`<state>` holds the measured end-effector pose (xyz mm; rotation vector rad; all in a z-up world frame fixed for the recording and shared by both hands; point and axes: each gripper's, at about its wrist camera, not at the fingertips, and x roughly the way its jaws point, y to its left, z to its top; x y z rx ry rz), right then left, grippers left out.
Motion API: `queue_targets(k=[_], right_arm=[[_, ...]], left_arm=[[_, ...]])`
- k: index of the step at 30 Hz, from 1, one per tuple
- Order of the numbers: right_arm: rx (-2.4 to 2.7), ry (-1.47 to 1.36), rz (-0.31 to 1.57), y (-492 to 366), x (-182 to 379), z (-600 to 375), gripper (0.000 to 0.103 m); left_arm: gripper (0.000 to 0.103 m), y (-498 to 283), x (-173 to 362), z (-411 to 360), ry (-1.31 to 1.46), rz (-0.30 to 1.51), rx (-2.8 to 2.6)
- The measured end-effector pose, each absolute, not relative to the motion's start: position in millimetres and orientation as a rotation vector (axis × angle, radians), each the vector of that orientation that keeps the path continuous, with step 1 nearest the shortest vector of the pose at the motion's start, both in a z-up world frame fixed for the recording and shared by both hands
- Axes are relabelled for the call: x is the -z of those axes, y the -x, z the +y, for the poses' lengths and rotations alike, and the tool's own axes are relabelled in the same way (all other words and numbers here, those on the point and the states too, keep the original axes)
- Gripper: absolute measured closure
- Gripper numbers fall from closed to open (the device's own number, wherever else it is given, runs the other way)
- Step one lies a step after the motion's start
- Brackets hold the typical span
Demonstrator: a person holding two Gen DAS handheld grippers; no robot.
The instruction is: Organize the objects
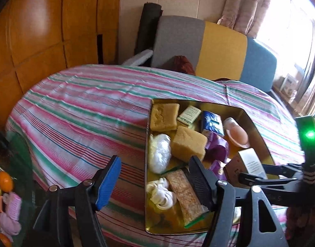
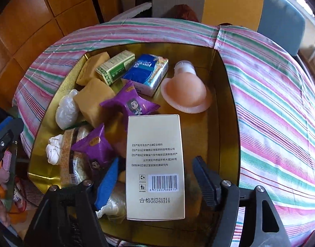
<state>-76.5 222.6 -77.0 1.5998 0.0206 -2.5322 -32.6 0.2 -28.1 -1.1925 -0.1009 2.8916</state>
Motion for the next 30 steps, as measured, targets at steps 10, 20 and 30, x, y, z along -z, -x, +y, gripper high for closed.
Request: queue_targets(k=[10,20,30], right_arm=[[2.84,-1.229,0.054,36,36,227,0.011],[2.994,-1.063,-0.027,9,23,241,0.0],[2.99,-1.057,-0.028,-2,25,242,0.0]], left_arm=[[0.033,19,3,8,1.117,-0.102,-3.0],[0.033,0,-3,27,1.08,-0.036,-3.016],[0.033,-9,-7,34,1.051,-0.055,-2.995]])
